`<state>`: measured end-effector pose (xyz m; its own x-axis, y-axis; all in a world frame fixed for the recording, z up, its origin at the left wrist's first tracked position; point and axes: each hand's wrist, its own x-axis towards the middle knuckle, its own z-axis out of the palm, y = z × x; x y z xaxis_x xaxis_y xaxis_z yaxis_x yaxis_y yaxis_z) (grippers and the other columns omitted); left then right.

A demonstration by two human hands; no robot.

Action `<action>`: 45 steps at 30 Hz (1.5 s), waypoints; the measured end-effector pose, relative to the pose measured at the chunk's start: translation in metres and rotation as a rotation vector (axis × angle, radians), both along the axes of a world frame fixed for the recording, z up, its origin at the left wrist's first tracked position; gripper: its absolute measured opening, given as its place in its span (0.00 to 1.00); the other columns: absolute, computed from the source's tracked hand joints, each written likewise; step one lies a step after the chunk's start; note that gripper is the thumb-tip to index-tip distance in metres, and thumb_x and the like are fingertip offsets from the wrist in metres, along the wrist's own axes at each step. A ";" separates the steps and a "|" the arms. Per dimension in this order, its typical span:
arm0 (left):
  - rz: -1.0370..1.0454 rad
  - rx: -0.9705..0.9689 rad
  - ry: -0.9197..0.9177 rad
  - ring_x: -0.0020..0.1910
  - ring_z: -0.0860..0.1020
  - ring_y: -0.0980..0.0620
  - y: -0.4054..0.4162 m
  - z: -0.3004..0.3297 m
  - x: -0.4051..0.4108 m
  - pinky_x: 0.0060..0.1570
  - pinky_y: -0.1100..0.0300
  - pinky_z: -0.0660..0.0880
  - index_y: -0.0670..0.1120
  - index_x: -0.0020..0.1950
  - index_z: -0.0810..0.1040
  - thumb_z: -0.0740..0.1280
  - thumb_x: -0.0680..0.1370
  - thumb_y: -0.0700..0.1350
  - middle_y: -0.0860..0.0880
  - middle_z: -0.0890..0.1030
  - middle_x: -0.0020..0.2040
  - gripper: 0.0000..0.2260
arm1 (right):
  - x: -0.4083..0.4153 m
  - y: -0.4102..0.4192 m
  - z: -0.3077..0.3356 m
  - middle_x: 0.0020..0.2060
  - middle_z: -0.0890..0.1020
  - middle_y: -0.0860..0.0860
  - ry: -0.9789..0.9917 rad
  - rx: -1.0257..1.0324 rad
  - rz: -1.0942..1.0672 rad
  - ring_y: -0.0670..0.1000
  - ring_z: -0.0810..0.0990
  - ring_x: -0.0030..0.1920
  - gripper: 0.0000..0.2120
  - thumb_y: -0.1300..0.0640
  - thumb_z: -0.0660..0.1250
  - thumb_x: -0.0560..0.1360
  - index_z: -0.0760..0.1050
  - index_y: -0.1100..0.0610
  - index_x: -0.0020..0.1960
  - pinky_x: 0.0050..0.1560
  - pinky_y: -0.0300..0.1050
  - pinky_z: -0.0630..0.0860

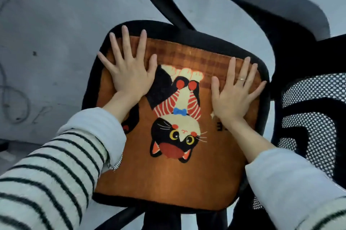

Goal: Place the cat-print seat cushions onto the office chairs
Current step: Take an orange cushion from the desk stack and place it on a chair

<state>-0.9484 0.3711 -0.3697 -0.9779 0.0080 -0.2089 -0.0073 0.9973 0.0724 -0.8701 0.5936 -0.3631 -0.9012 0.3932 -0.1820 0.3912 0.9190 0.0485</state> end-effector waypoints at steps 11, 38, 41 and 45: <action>-0.178 0.080 0.048 0.76 0.47 0.38 0.048 0.007 0.061 0.63 0.24 0.47 0.59 0.76 0.50 0.47 0.81 0.55 0.44 0.50 0.78 0.23 | 0.006 -0.041 0.001 0.77 0.55 0.55 0.035 -0.063 0.395 0.62 0.52 0.76 0.25 0.42 0.48 0.80 0.55 0.45 0.76 0.66 0.77 0.48; 0.242 0.114 -0.252 0.74 0.35 0.37 0.001 0.029 0.151 0.61 0.22 0.42 0.58 0.76 0.40 0.47 0.79 0.61 0.44 0.36 0.77 0.28 | 0.108 -0.058 0.032 0.77 0.40 0.54 -0.242 -0.239 0.000 0.61 0.38 0.76 0.26 0.44 0.46 0.81 0.43 0.44 0.77 0.70 0.71 0.41; 0.264 0.145 -0.380 0.73 0.30 0.40 0.017 0.038 0.191 0.61 0.22 0.41 0.62 0.74 0.35 0.47 0.78 0.63 0.47 0.30 0.75 0.29 | 0.142 -0.082 0.040 0.77 0.38 0.53 -0.334 -0.277 0.083 0.61 0.36 0.76 0.28 0.41 0.48 0.80 0.43 0.42 0.77 0.68 0.74 0.40; 0.240 0.090 -0.422 0.72 0.28 0.39 0.019 0.029 0.207 0.61 0.23 0.40 0.63 0.72 0.30 0.45 0.77 0.65 0.47 0.28 0.74 0.29 | 0.151 -0.078 0.028 0.76 0.37 0.54 -0.377 -0.224 0.152 0.62 0.33 0.75 0.31 0.36 0.46 0.78 0.35 0.41 0.75 0.64 0.77 0.38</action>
